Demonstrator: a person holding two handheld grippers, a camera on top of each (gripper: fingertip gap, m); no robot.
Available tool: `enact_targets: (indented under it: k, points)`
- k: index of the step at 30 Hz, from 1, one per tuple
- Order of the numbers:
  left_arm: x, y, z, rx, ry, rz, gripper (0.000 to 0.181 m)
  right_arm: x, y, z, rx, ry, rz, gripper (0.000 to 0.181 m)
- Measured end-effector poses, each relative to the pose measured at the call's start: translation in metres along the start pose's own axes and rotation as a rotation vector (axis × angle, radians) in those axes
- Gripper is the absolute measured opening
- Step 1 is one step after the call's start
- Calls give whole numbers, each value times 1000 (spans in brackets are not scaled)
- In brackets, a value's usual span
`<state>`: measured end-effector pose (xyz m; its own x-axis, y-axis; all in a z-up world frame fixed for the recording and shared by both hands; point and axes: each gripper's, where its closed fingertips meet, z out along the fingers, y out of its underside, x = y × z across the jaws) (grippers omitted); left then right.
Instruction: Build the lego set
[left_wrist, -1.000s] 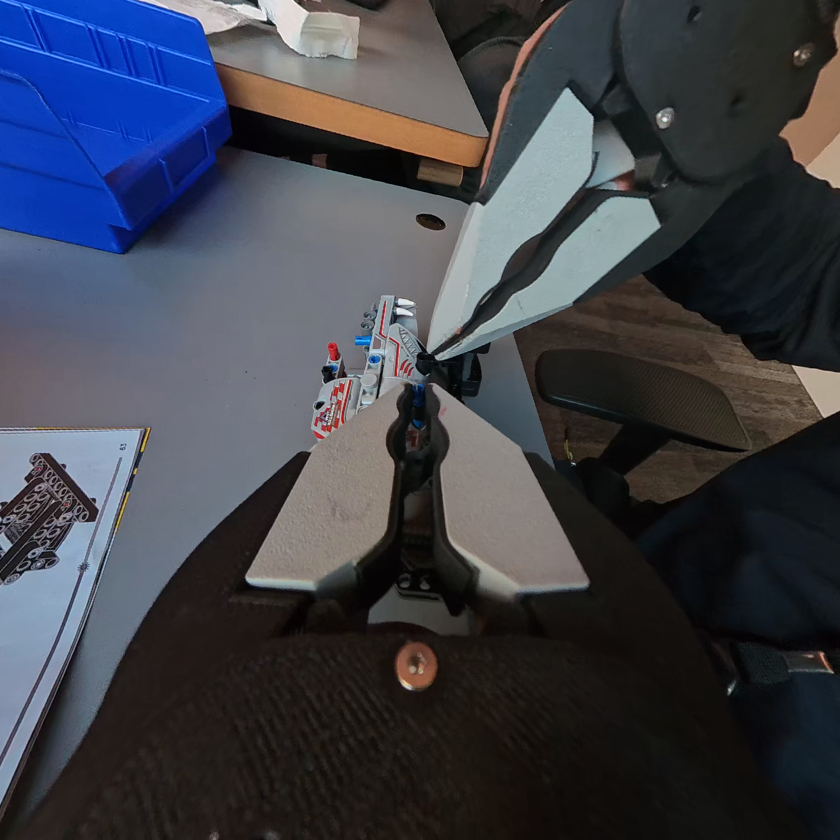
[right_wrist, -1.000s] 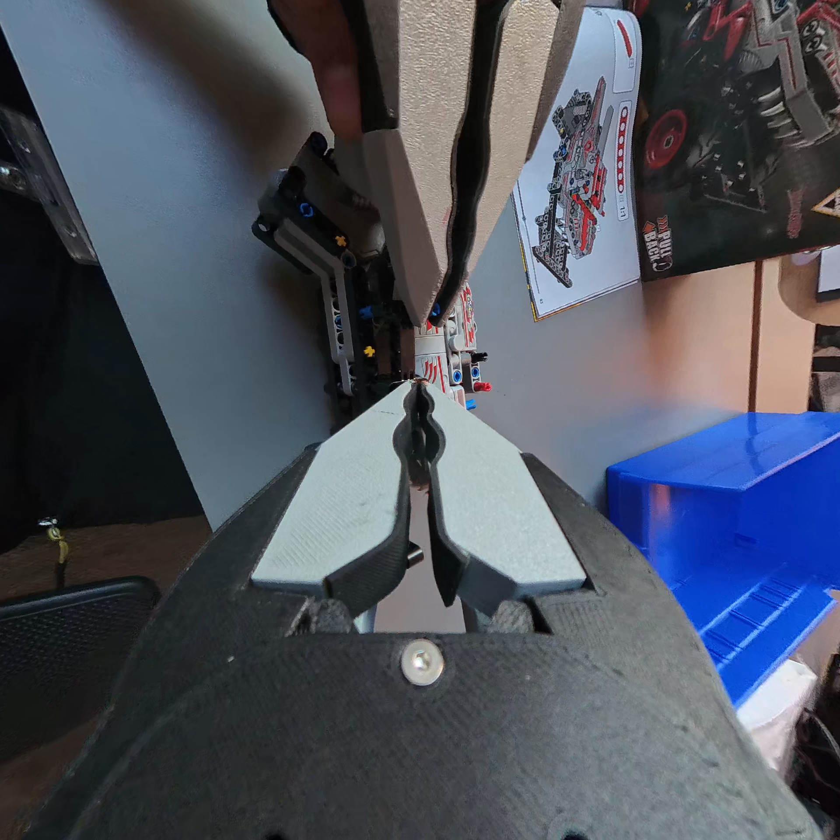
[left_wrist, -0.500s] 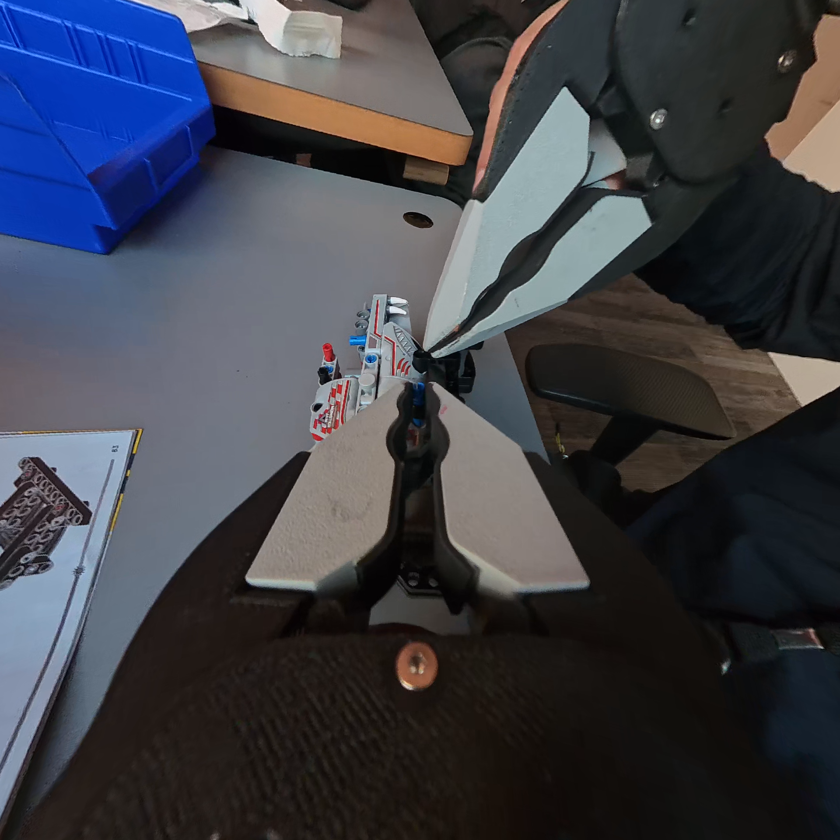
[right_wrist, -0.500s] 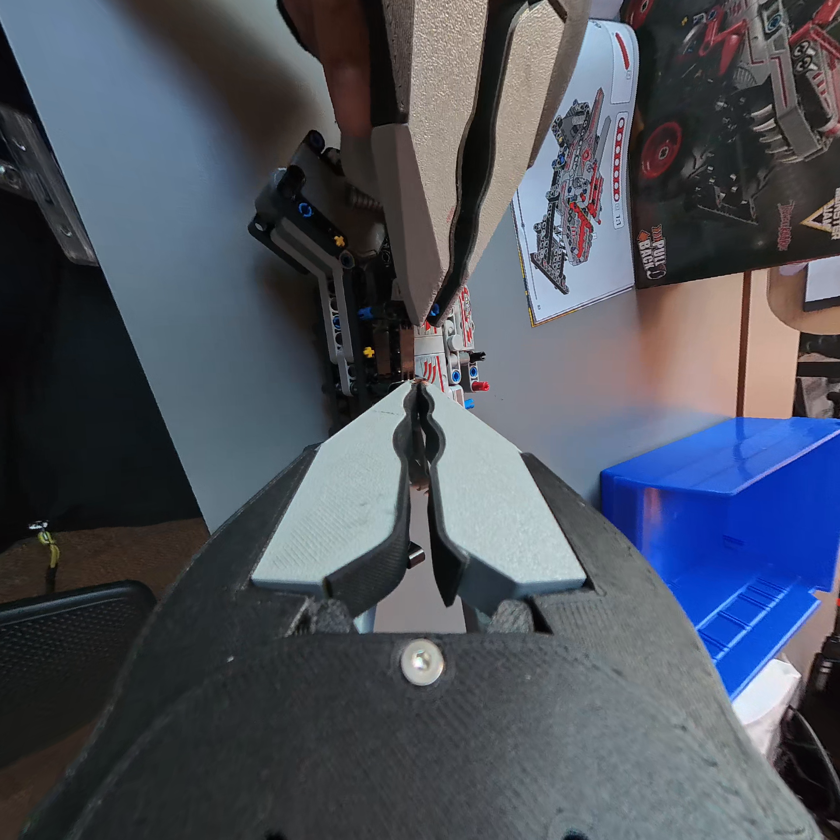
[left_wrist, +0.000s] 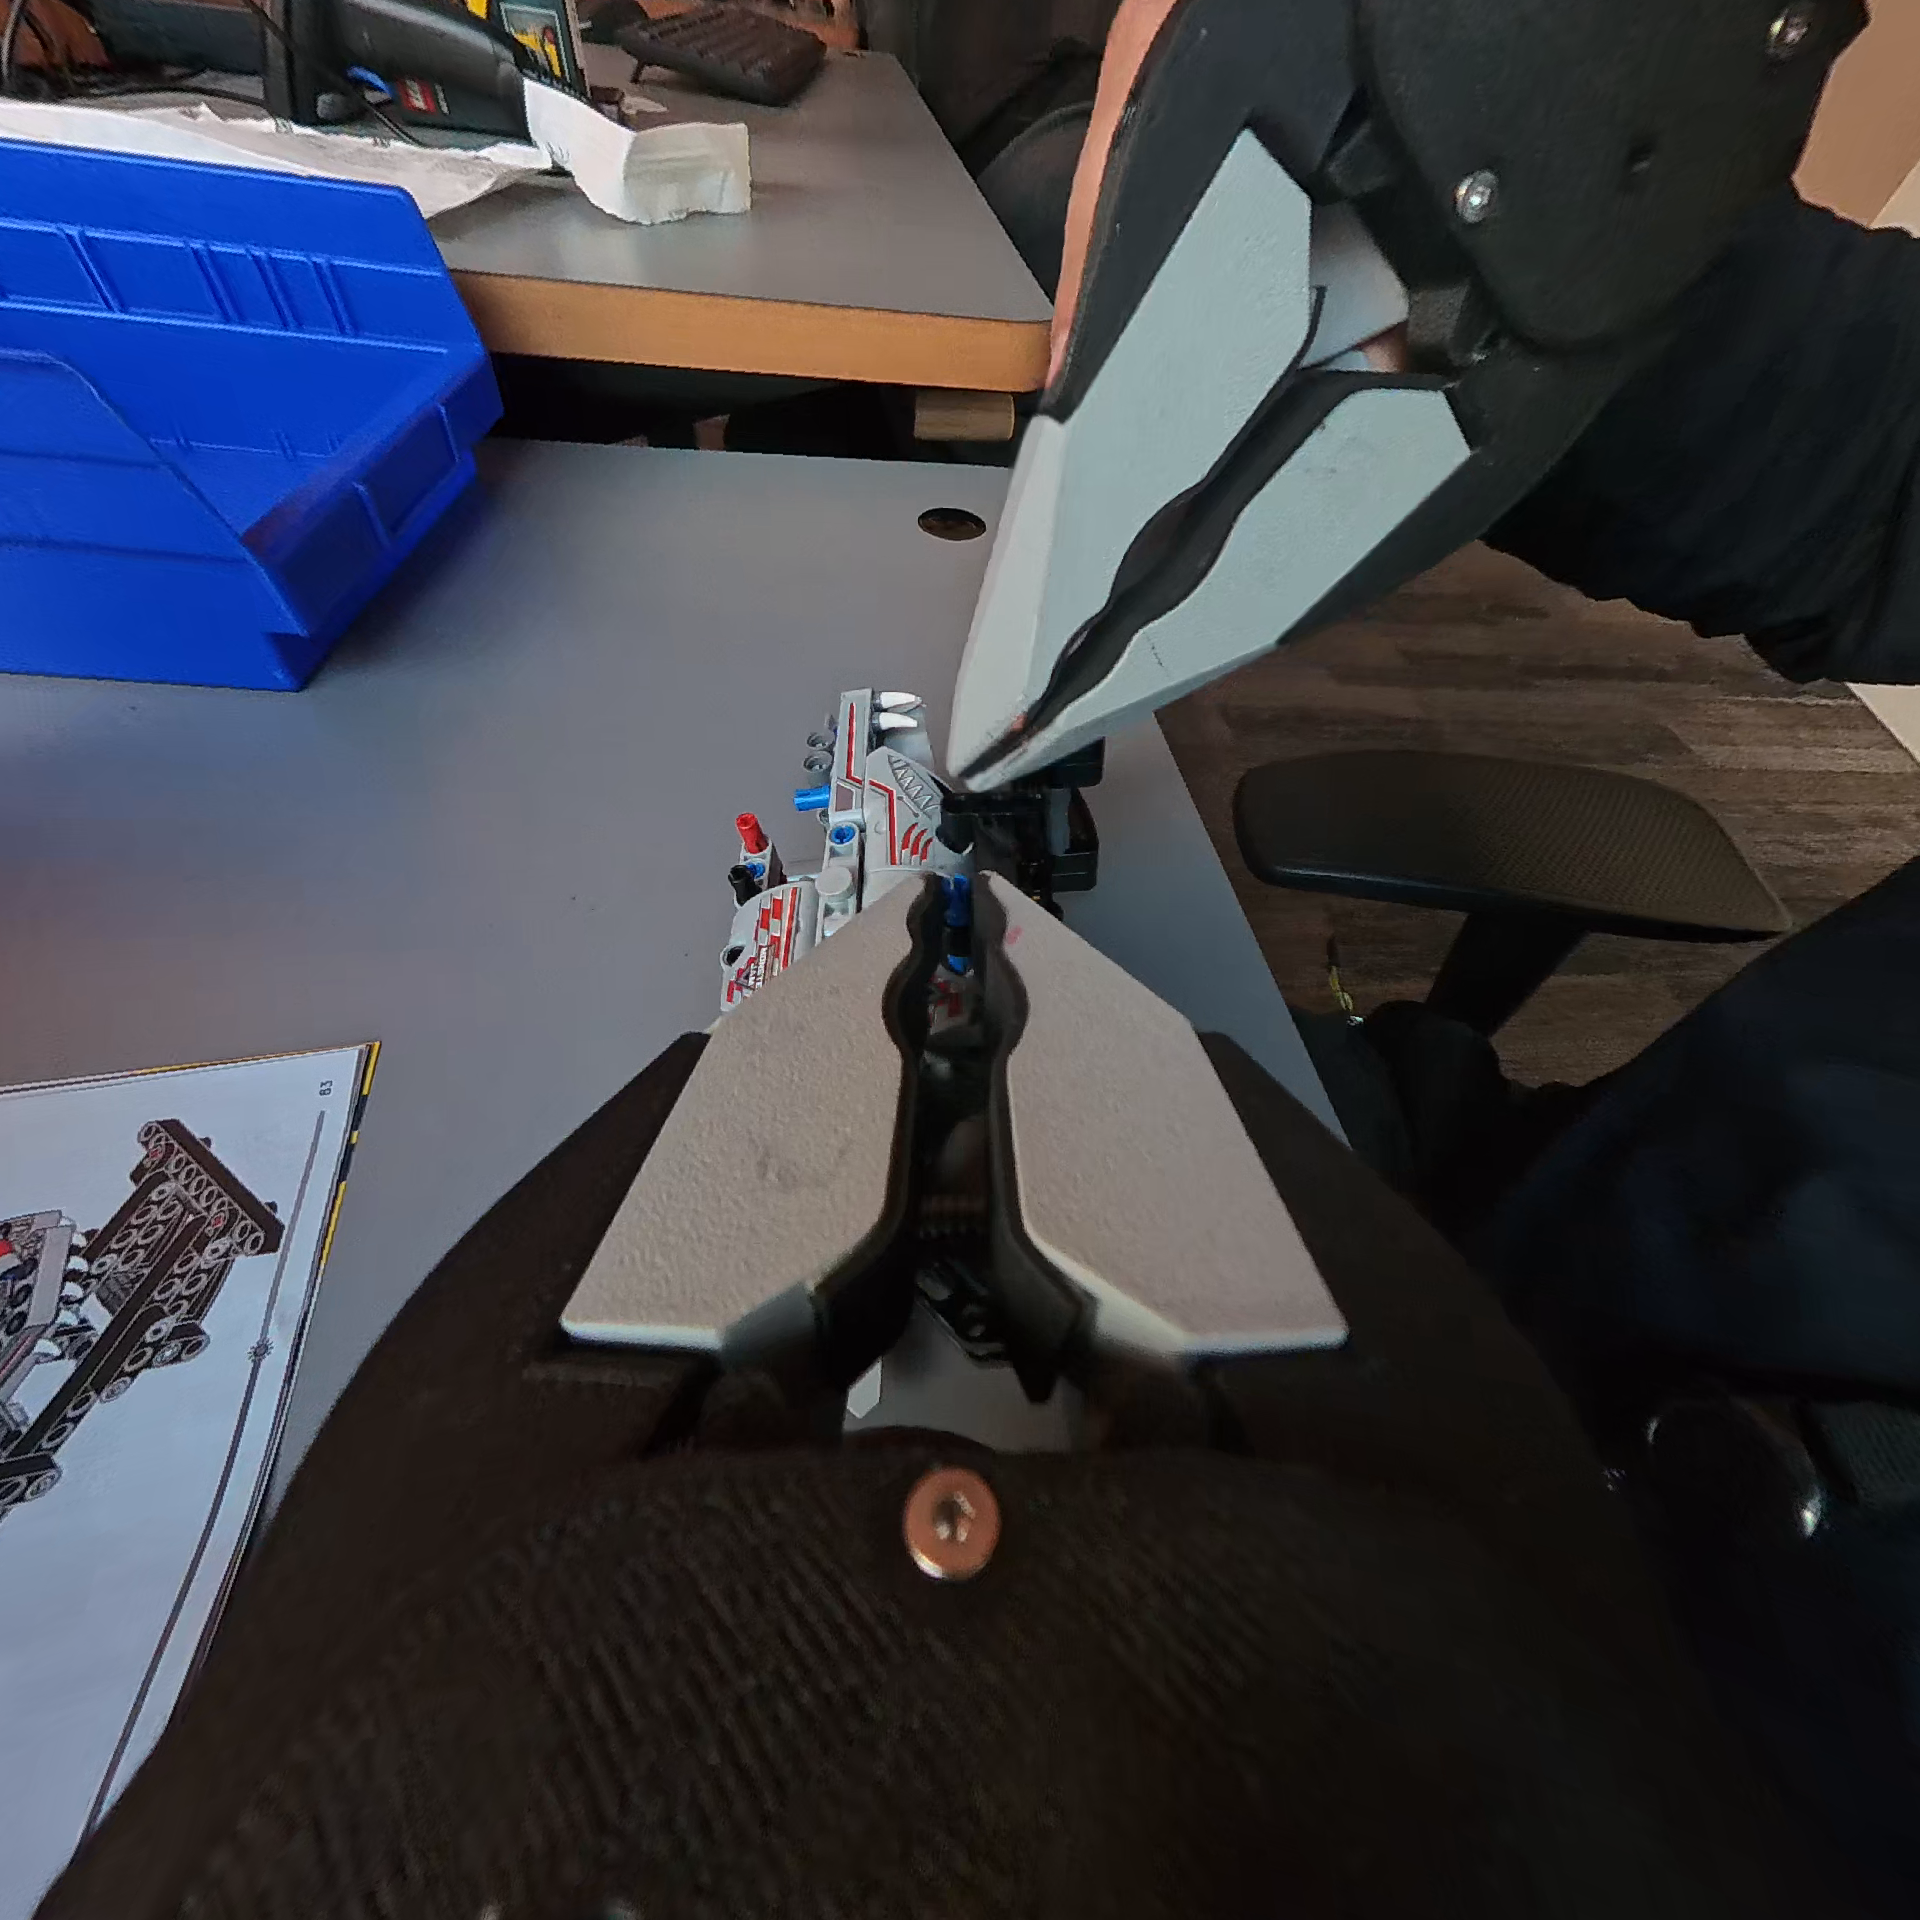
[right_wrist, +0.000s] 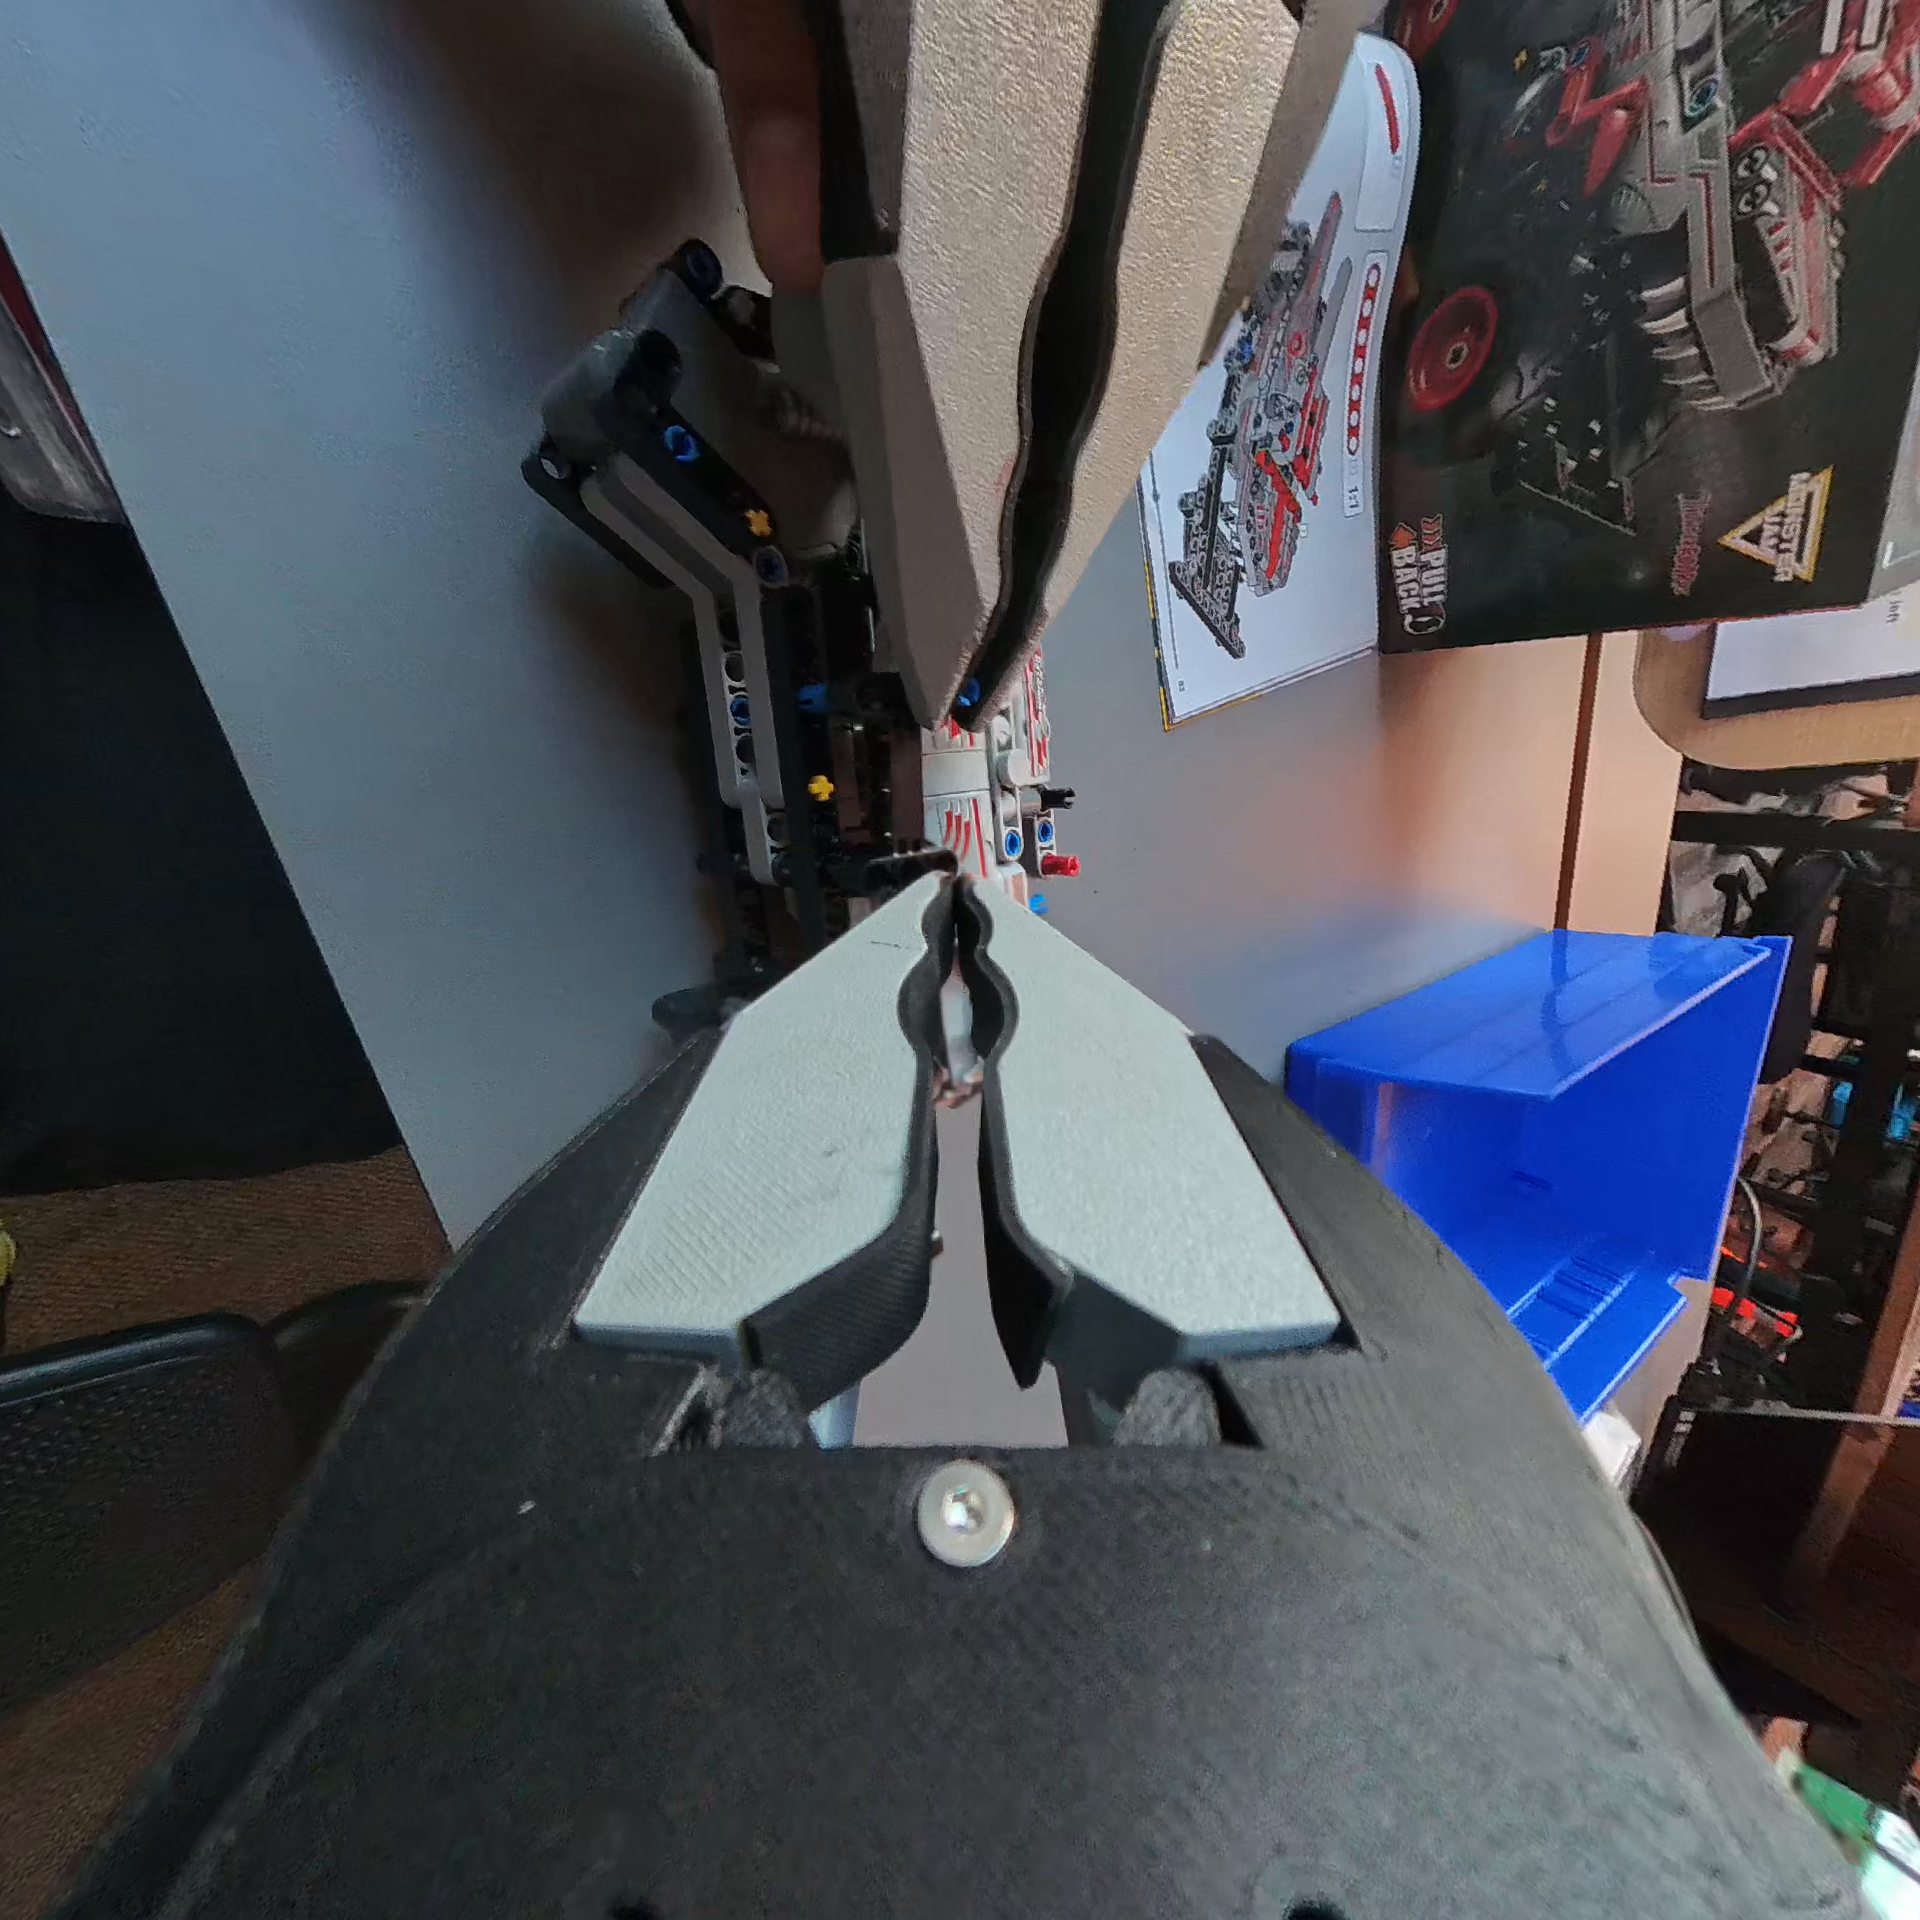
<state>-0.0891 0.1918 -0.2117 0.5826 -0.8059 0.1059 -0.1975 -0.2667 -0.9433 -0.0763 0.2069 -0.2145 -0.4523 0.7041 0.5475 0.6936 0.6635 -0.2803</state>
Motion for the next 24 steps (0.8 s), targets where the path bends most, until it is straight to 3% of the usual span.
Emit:
enact_targets:
  k: [8, 14, 21, 24]
  points:
    - [0, 0, 0, -12, -6, 7, 2, -2, 10, 6, -17, -43, 54, 0]
    - [0, 0, 0, -21, -12, 7, 2, 2, -7, -9, 108, -118, 174, 0]
    - [-1, 0, 0, -28, -5, -29, 2, -7, -4, 0, 123, -271, 325, 0]
    - [-1, 0, 0, -30, -7, -26, 2, 0, -9, -5, 156, -246, 325, 0]
